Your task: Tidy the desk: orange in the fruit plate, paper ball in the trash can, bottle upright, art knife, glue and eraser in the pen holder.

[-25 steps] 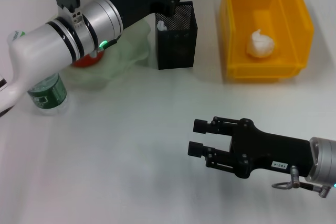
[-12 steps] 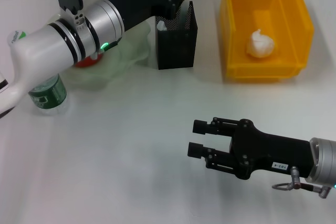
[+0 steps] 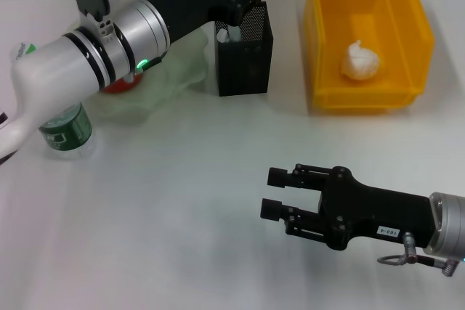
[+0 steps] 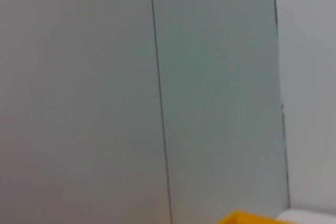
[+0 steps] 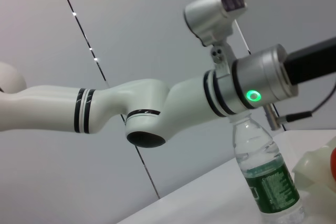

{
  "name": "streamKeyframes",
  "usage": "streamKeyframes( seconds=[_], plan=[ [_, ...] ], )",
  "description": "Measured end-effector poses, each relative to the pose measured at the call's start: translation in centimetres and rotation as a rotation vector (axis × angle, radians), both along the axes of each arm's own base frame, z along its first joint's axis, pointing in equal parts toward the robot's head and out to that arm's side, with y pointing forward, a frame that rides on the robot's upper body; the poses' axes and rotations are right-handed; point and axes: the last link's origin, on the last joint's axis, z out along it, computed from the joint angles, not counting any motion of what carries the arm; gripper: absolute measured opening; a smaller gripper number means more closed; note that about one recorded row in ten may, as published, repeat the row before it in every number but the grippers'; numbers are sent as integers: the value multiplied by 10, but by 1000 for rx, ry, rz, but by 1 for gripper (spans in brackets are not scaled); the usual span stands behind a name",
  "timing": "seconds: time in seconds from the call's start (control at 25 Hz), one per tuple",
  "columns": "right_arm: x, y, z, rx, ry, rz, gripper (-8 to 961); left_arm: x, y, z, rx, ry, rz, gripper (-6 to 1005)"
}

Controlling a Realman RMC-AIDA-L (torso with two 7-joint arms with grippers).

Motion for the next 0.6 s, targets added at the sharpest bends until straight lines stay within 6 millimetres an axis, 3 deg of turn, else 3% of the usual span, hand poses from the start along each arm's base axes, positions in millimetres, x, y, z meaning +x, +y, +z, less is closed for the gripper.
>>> streamKeyframes(
  seconds=[0.16,0.28,0.36,0.6],
  plan=[
    [-1,0,1,-1,7,5,692,7,-9,10,4,-41,-55,359],
    [-1,0,3,3,12,7,693,16,-29,27,-7,-69,-114,403],
    [-1,0,4,7,14,8,694,19,-34,31,-11,-67,-126,498],
    [-2,2,5,19,12,23,698,29,-68,76,-26,-71,-170,707]
  ],
)
